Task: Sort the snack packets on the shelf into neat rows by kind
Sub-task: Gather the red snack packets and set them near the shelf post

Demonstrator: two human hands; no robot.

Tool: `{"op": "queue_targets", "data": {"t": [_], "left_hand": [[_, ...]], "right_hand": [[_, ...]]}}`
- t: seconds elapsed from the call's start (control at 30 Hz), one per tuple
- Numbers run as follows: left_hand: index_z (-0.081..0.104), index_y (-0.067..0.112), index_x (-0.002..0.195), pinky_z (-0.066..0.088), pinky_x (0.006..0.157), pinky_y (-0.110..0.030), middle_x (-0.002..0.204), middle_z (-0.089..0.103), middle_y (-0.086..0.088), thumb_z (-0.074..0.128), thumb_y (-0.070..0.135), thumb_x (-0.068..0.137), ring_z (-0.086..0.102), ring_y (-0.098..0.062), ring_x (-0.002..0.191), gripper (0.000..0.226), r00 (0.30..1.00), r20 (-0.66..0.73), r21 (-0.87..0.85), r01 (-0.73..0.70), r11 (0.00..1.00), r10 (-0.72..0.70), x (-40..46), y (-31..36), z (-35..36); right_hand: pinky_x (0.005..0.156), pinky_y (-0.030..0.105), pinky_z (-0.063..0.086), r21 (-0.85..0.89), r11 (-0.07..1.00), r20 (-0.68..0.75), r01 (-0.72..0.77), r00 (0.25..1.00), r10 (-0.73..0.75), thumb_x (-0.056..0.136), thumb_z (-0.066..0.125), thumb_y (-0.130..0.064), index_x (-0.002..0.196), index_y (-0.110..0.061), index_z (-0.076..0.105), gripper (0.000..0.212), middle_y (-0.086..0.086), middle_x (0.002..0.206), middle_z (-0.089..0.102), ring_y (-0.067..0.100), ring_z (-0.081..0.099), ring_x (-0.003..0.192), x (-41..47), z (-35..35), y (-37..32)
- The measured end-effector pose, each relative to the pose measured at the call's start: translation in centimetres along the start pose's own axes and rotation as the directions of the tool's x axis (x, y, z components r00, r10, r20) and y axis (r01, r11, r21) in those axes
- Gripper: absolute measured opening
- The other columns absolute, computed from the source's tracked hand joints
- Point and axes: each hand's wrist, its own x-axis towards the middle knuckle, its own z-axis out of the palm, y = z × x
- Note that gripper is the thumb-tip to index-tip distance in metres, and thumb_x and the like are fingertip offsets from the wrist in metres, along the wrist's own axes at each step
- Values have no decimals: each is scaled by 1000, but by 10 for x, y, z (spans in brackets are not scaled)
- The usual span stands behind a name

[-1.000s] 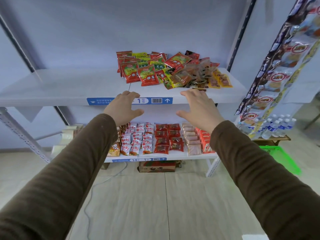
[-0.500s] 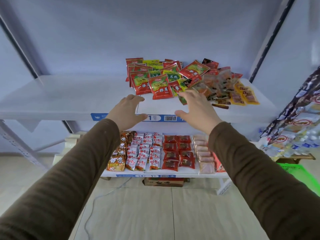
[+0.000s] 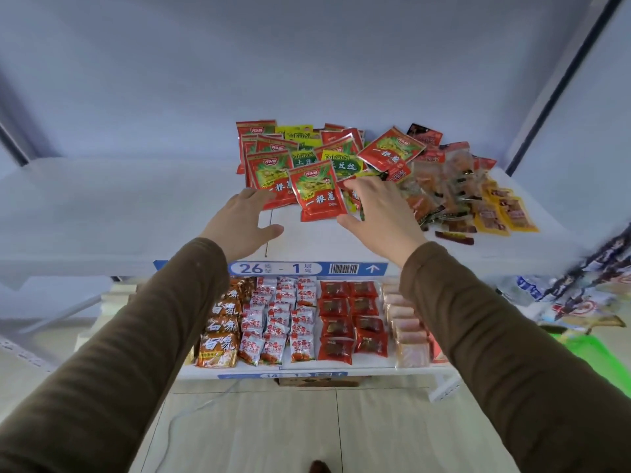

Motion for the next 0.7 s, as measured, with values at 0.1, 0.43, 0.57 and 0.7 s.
{"op": "queue_targets", "data": {"t": [0.1,0.43,0.57,0.7], "left_hand": [[39,23,154,40,113,-45,155,46,-5,66,45,96,48,-29,137,67,1000,-6,-2,2,1000,-2,26,-3,1],[36,24,155,41,115,-49,154,47,-4,69,42,95,48,-27,137,71,1000,9,-59,27,998,-26,83,-22,7],[33,25,157,42,114,-51,157,45,-4,70,41,95,47,-27,138,74,999,26,-85,28,996,-26,109,-35,7],[36,23,156,41,115,-51,157,43,-6,71,37,94,45,-29,139,73,1000,20,-97,-13,995,15,135,-56,4]], "right_hand": [[112,43,35,18,1000,-31,24,999,-23,98,58,-43,148,-17,42,59,4,151,43,27,36,138,27,6,12],[117,41,28,57,997,1,42,999,-42,96,64,-40,153,-15,35,69,6,153,41,28,33,143,99,34,23],[119,43,26,40,999,25,21,999,-22,94,66,-42,155,-16,30,76,7,156,38,29,30,146,125,47,19],[120,45,24,24,997,91,-68,994,66,89,71,-47,158,-15,22,90,9,159,33,33,26,147,148,57,13]]}}
